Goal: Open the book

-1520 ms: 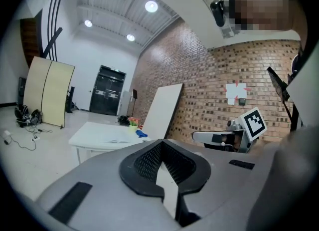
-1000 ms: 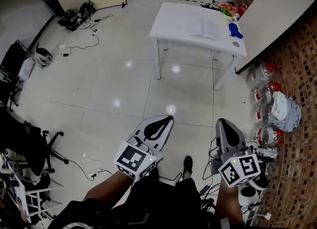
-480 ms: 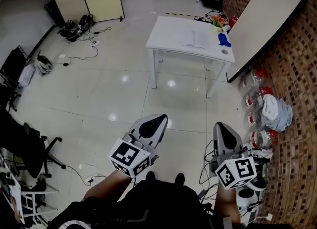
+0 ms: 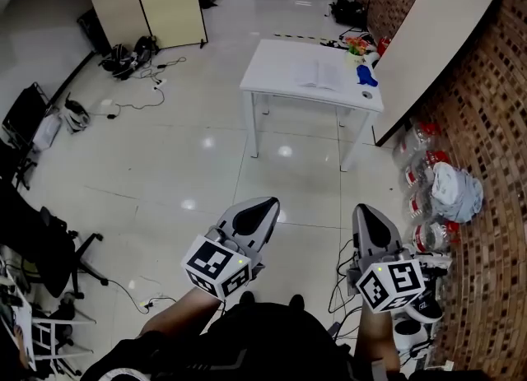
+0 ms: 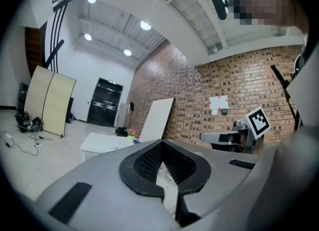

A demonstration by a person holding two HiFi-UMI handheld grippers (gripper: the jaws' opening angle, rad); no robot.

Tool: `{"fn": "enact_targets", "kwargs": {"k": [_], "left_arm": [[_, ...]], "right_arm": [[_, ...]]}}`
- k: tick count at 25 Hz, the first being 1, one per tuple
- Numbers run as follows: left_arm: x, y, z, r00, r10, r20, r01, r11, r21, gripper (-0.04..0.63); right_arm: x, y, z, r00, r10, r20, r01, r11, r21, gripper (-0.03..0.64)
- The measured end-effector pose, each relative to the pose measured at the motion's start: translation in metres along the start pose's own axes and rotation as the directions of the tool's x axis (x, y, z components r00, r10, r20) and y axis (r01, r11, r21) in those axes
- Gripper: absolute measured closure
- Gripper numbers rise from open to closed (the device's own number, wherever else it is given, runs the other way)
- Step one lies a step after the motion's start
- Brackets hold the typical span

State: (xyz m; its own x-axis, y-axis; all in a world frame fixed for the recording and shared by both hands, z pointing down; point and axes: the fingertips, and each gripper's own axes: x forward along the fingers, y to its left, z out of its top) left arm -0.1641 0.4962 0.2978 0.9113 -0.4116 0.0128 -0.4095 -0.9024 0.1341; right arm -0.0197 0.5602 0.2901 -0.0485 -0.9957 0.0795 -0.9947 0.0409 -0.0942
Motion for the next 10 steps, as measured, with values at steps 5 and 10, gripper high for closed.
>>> {"fn": "enact_targets", "kwargs": {"k": [5,10], "left_arm": [[0.009,-0.003,-0.002,1.0,-0.005,-0.007,0.005,1.0,0.009,0.6],[0.029,0.001,-0.013,1.0,-0.007,-0.02,0.007,1.0,0.009,0.6]], "right_arm": [[0.002,-0.016,-0.001,1.0,-0.017,0.005,0.017,1.0,0.007,0.618],[0.011,-0.038,-0.009,0.999,-0.03,0.012,0.03,0.999,0.019,0.617]]}}
